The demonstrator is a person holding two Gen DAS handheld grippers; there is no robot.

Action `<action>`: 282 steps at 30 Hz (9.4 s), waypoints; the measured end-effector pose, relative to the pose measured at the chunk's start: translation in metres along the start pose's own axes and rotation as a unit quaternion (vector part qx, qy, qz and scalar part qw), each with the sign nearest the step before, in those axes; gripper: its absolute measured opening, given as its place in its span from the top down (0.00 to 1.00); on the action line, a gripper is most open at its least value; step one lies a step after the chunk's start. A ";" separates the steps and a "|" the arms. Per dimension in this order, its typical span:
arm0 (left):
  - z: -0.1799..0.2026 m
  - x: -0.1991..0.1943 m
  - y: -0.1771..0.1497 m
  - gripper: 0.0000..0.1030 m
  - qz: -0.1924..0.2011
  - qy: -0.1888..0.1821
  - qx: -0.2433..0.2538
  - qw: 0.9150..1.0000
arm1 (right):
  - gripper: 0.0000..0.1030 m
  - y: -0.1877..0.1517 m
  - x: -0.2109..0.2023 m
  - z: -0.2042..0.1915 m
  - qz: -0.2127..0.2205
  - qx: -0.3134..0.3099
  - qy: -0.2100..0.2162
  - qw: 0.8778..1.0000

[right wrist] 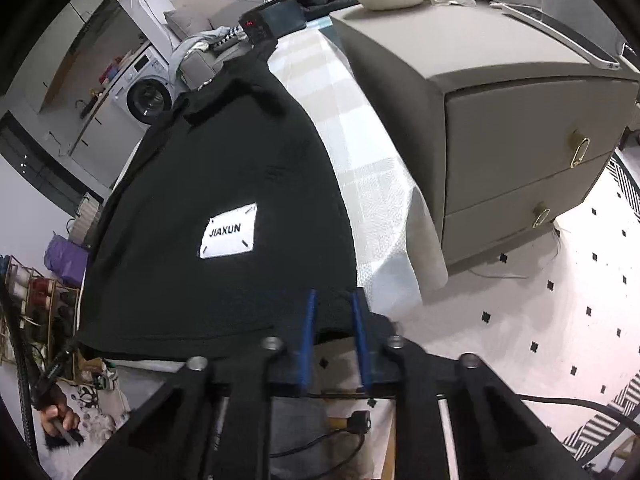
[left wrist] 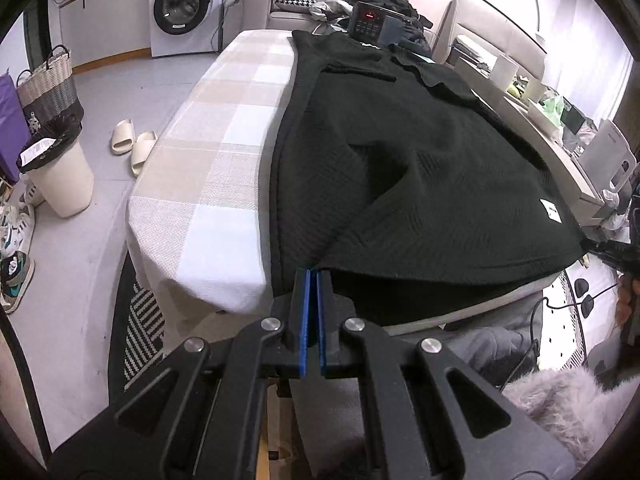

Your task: Fold small clothes

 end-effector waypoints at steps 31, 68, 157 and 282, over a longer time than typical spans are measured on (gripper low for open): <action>-0.038 -0.007 0.016 0.36 -0.022 -0.104 -0.120 0.987 | 0.43 0.005 -0.005 -0.005 0.021 0.015 0.165 0.986; -0.011 0.051 0.027 0.97 -0.031 -0.056 -0.093 0.994 | 0.93 0.004 0.003 0.011 0.010 0.014 0.099 0.995; -0.048 0.187 0.397 0.98 0.134 -0.170 -0.233 0.948 | 0.93 0.322 0.106 -0.067 0.243 0.121 0.169 0.947; -0.014 0.295 0.472 0.97 0.036 -0.077 -0.274 0.958 | 0.93 0.376 0.146 -0.050 0.150 0.149 0.080 0.974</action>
Point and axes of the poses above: each gripper's, at about its wrist camera, not at the fingertips, and x roughly the way its jaws point, z to its right, y to its top, the point moved 1 cm from there along x, roughly the way its jaws point, and after that the axes turned 6 degrees about y, right-handed, at the moved point
